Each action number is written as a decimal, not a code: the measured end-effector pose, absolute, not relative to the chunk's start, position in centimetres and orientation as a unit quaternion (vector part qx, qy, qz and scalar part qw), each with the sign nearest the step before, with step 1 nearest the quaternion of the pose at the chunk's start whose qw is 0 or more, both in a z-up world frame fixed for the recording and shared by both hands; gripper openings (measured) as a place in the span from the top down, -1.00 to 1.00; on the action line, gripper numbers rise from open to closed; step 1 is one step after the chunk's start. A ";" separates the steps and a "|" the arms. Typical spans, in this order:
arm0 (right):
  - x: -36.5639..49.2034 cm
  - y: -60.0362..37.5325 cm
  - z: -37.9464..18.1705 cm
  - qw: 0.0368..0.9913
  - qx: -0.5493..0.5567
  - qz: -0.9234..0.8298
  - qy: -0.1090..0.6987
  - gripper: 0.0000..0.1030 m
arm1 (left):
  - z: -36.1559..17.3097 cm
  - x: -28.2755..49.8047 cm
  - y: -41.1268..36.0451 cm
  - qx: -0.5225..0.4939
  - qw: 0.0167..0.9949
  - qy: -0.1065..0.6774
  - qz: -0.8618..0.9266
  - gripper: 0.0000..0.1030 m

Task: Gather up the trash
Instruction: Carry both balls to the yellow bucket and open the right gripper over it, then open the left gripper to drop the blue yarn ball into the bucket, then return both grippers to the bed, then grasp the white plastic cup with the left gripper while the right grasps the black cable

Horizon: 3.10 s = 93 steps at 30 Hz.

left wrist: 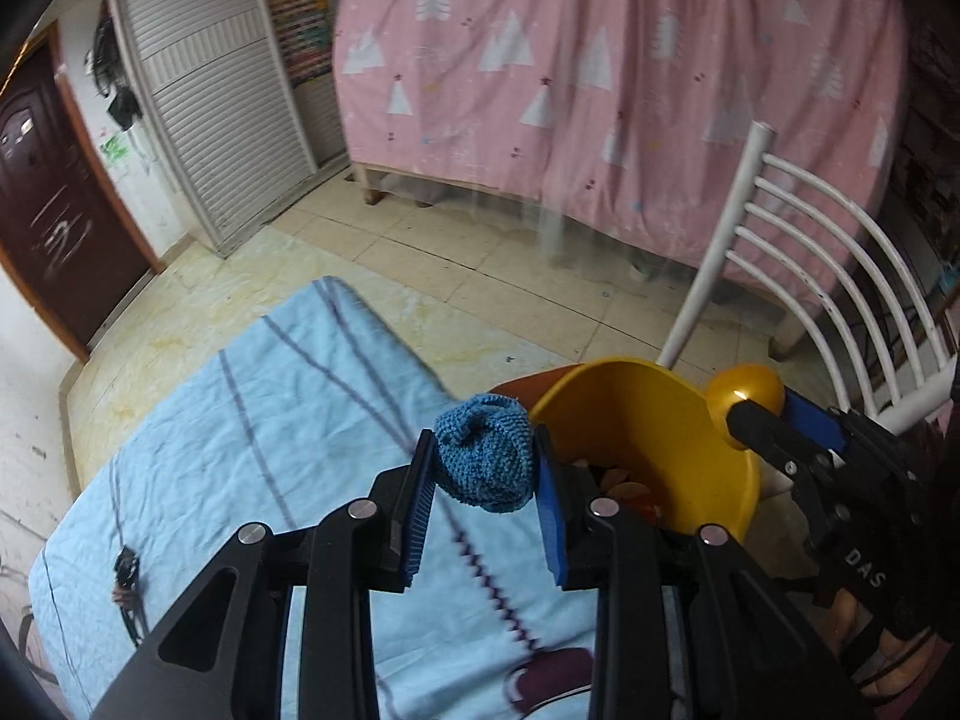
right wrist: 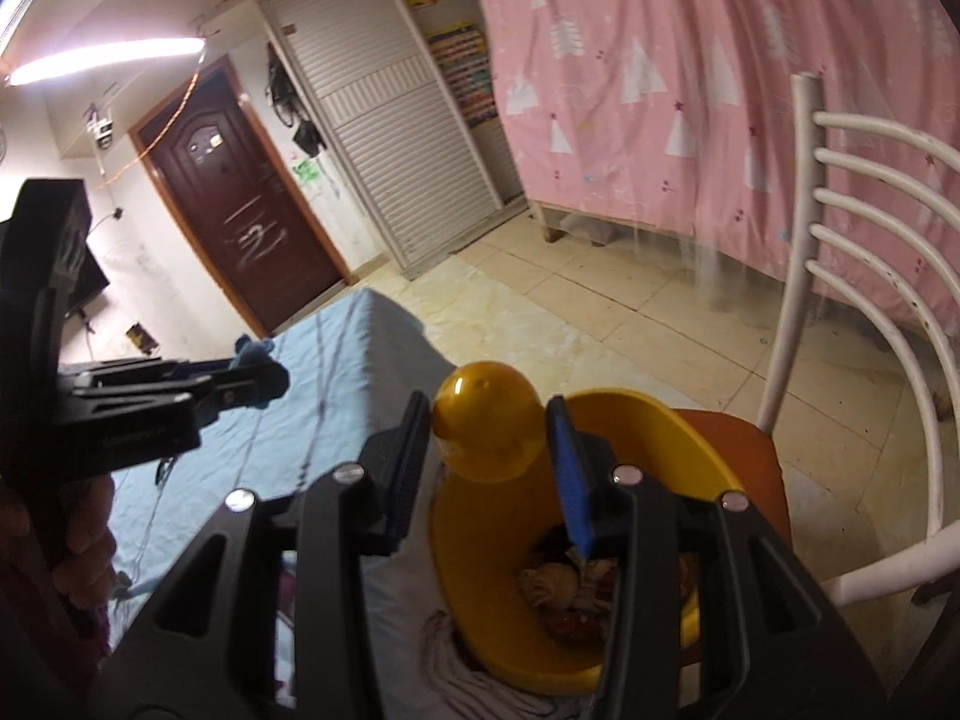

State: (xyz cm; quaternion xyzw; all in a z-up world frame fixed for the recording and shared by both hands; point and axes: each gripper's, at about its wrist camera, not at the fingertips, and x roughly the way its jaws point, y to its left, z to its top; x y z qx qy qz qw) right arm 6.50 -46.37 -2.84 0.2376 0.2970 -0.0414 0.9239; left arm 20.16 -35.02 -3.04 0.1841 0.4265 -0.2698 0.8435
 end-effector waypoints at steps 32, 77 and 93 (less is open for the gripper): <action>6.2 -47.1 -2.8 0.924 0.245 -0.061 0.288 -0.11 | -2.2 18.2 -35.8 0.169 0.837 0.426 -0.299 0.13; 15.2 -23.8 1.3 0.925 0.085 0.137 0.344 -0.11 | -1.0 14.1 -5.8 0.078 0.898 0.407 -0.150 0.07; 17.0 -18.2 0.7 0.912 0.048 0.176 0.368 -0.11 | -5.9 10.1 -2.4 0.068 0.880 0.443 -0.161 -0.09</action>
